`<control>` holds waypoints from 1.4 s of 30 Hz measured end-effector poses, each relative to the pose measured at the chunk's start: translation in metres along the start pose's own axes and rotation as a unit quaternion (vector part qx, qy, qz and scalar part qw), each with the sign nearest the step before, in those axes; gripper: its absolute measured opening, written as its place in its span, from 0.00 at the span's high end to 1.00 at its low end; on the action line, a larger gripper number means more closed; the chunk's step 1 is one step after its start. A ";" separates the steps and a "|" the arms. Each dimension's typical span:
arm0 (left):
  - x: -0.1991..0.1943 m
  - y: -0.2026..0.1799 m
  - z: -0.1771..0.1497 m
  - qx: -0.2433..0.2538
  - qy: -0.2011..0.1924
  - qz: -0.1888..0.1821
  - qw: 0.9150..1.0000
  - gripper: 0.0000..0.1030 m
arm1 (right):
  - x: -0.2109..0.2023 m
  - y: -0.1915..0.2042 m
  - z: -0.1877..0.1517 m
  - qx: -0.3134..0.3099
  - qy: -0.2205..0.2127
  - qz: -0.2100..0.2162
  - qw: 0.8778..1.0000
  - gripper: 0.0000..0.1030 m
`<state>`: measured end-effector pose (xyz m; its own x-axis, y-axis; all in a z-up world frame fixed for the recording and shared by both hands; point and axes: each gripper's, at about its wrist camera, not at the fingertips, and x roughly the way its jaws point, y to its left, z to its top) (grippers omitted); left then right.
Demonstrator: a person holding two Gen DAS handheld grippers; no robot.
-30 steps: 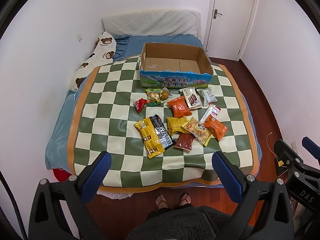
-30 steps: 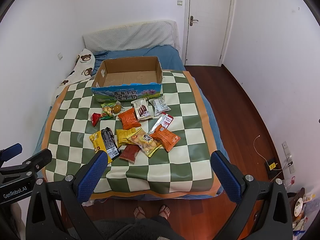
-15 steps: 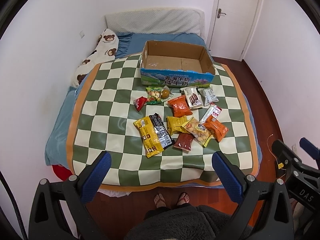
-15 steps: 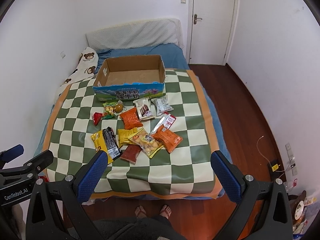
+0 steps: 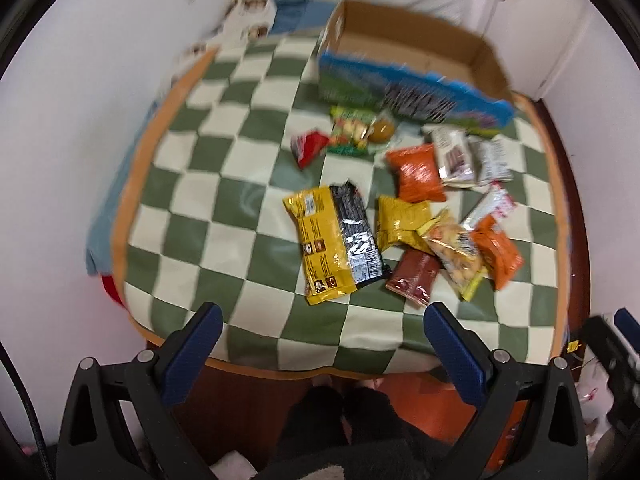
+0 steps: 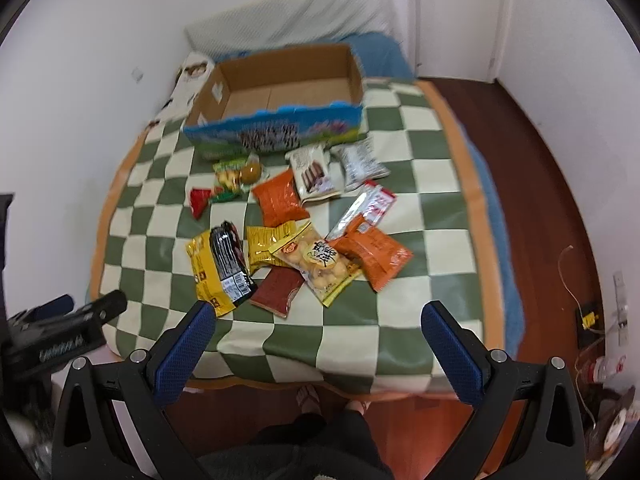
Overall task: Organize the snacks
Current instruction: 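Grasp yellow-black snack bag with left tool while right tool grasps yellow cracker bag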
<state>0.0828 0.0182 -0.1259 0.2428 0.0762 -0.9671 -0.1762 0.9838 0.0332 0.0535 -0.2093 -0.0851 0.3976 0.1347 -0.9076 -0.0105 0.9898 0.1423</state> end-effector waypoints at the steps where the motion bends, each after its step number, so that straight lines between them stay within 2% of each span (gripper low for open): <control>1: 0.015 0.001 0.004 -0.008 0.018 -0.009 1.000 0.00 | 0.015 0.000 0.004 -0.011 0.009 -0.002 1.000 0.00; 5: 0.077 0.000 0.025 -0.036 0.077 -0.030 0.996 0.00 | 0.081 -0.001 0.023 -0.045 0.054 0.003 0.997 0.00; 7: 0.104 0.001 0.034 -0.051 0.102 -0.044 0.992 0.00 | 0.115 -0.001 0.034 -0.055 0.082 0.020 0.995 0.00; 12: 0.159 0.004 0.054 -0.083 0.152 -0.065 0.983 0.00 | 0.189 0.005 0.057 -0.087 0.136 0.039 0.986 0.01; 14: 0.179 0.003 0.059 -0.086 0.172 -0.070 0.979 0.00 | 0.218 0.006 0.063 -0.090 0.168 0.050 0.980 0.04; 17: 0.201 -0.002 0.063 -0.080 0.193 -0.073 0.975 0.00 | 0.260 0.008 0.068 -0.095 0.215 0.059 0.970 0.07; 21: 0.219 -0.004 0.068 -0.074 0.196 -0.056 0.976 0.00 | 0.291 0.017 0.062 -0.135 0.246 0.049 0.959 0.08; 24: 0.228 -0.002 0.068 -0.081 0.191 -0.060 0.976 0.06 | 0.301 0.028 0.055 -0.169 0.248 0.033 0.953 0.19; 25: 0.230 -0.001 0.067 -0.086 0.192 -0.068 0.975 0.10 | 0.304 0.031 0.053 -0.175 0.247 0.030 0.953 0.30; 26: 0.230 -0.001 0.065 -0.088 0.191 -0.071 0.975 0.14 | 0.307 0.033 0.051 -0.174 0.248 0.027 0.953 0.36; 29: 0.227 -0.006 0.062 -0.075 0.174 -0.062 0.980 0.16 | 0.310 0.032 0.047 -0.131 0.242 0.015 0.961 0.42; 31: 0.218 -0.017 0.057 -0.043 0.158 -0.044 0.986 0.17 | 0.309 0.024 0.044 -0.073 0.243 0.015 0.967 0.44; 33: 0.205 -0.036 0.053 0.018 0.138 -0.015 0.990 0.17 | 0.308 0.011 0.040 -0.004 0.247 0.026 0.969 0.44; 34: 0.197 -0.047 0.050 0.066 0.122 0.008 0.990 0.17 | 0.308 0.004 0.037 0.039 0.251 0.039 0.966 0.45; 36: 0.188 -0.061 0.044 0.131 0.102 0.038 0.985 0.17 | 0.308 -0.008 0.030 0.109 0.253 0.066 0.959 0.45; 37: 0.184 -0.065 0.041 0.156 0.097 0.048 0.982 0.17 | 0.308 -0.011 0.029 0.125 0.251 0.070 0.957 0.45; 39: 0.179 -0.066 0.039 0.177 0.103 0.039 0.978 0.15 | 0.310 -0.012 0.025 0.127 0.249 0.078 0.957 0.43; 42: 0.181 -0.051 0.045 0.144 0.129 0.001 0.981 0.14 | 0.314 -0.012 0.018 0.105 0.255 0.078 0.958 0.28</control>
<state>0.1791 -0.0110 -0.2908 -0.0130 0.0719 -0.9973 0.1092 0.9915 0.0701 0.1949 -0.1801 -0.3643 -0.0947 0.3387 -0.9361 0.1731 0.9316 0.3196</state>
